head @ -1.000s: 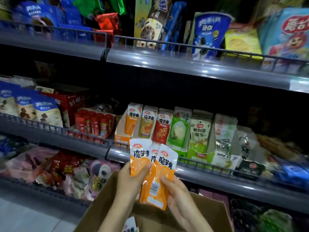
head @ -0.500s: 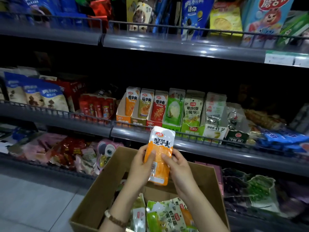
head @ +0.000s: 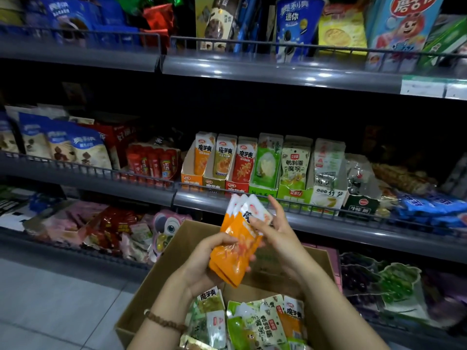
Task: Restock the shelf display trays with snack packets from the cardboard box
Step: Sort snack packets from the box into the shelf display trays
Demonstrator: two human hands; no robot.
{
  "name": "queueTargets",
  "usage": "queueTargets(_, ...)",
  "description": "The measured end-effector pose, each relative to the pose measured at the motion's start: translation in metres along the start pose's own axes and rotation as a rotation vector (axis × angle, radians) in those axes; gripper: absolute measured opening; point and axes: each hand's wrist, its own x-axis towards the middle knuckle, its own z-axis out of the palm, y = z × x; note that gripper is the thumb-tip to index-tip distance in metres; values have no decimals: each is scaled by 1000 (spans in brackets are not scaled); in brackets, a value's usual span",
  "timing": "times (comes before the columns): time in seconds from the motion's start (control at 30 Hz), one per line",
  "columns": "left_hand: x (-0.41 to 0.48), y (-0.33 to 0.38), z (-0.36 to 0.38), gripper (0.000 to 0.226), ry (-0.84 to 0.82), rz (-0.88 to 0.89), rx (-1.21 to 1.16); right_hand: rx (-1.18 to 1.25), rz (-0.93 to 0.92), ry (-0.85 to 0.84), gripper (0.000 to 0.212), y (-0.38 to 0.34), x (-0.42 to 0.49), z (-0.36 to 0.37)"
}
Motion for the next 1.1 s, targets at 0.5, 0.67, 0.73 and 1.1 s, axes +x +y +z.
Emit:
queueTargets(0.5, 0, 28, -1, 33, 188, 237, 611, -202, -332, 15, 44, -43, 25, 1)
queueTargets(0.67, 6, 27, 6, 38, 241, 380, 662, -245, -422, 52, 43, -47, 34, 11)
queueTargets(0.73, 9, 28, 5, 33, 235, 428, 674, -276, -402, 21, 43, -52, 38, 12)
queueTargets(1.1, 38, 74, -28, 49, 237, 421, 706, -303, -50, -234, 45, -84, 90, 9)
